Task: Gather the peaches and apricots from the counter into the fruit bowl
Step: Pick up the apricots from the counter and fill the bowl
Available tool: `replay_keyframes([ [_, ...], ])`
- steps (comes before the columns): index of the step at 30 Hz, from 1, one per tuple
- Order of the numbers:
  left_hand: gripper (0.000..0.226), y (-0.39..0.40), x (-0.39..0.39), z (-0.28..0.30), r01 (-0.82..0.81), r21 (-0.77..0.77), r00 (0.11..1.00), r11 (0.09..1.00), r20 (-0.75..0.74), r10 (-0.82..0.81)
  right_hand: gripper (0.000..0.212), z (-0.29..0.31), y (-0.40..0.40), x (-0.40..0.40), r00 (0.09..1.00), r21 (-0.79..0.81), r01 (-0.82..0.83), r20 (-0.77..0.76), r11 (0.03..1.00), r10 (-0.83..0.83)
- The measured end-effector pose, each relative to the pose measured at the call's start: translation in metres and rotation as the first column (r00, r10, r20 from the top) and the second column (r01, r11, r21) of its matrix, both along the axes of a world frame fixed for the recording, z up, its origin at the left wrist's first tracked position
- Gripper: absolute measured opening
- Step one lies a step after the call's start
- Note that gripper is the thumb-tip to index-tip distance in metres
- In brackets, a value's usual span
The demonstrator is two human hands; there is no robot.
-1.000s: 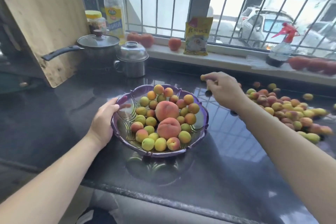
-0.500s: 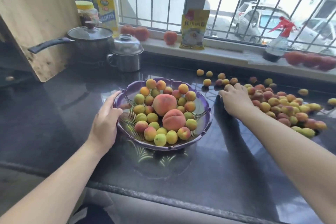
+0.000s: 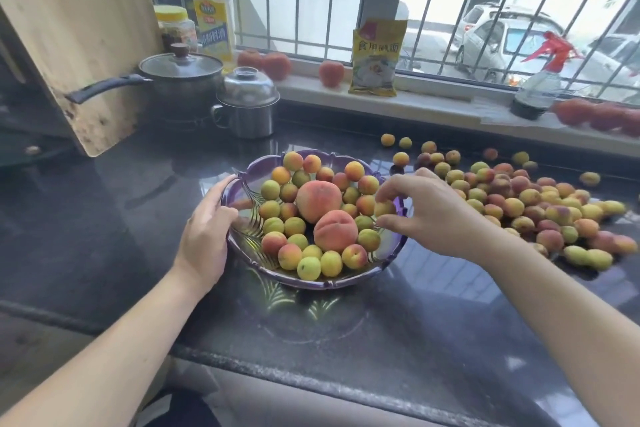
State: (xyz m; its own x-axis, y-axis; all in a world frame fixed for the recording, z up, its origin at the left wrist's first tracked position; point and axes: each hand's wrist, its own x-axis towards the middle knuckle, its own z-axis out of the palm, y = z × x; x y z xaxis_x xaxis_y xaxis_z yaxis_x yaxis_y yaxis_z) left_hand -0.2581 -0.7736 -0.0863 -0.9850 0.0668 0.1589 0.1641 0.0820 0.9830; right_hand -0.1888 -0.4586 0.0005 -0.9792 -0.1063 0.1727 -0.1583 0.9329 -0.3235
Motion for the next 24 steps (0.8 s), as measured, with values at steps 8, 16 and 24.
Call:
replay_keyframes([
  [8, 0.059, 0.001, 0.004, 0.003, 0.015, 0.018, 1.000, 1.000, 0.011, -0.016, 0.007, -0.013, 0.007, -0.018, 0.971, -0.025, 0.104, -0.213, 0.994, -0.107],
  [16, 0.056, 0.002, -0.001, 0.000, -0.010, -0.002, 1.000, 1.000, -0.005, 0.010, 0.028, -0.058, 0.056, -0.047, 0.882, -0.164, 0.443, -0.099, 0.882, -0.461],
  [24, 0.057, 0.002, -0.005, -0.003, -0.004, 0.035, 1.000, 0.999, -0.004, 0.004, 0.050, -0.068, 0.065, -0.128, 0.890, -0.037, 0.451, -0.052, 0.892, -0.452],
])
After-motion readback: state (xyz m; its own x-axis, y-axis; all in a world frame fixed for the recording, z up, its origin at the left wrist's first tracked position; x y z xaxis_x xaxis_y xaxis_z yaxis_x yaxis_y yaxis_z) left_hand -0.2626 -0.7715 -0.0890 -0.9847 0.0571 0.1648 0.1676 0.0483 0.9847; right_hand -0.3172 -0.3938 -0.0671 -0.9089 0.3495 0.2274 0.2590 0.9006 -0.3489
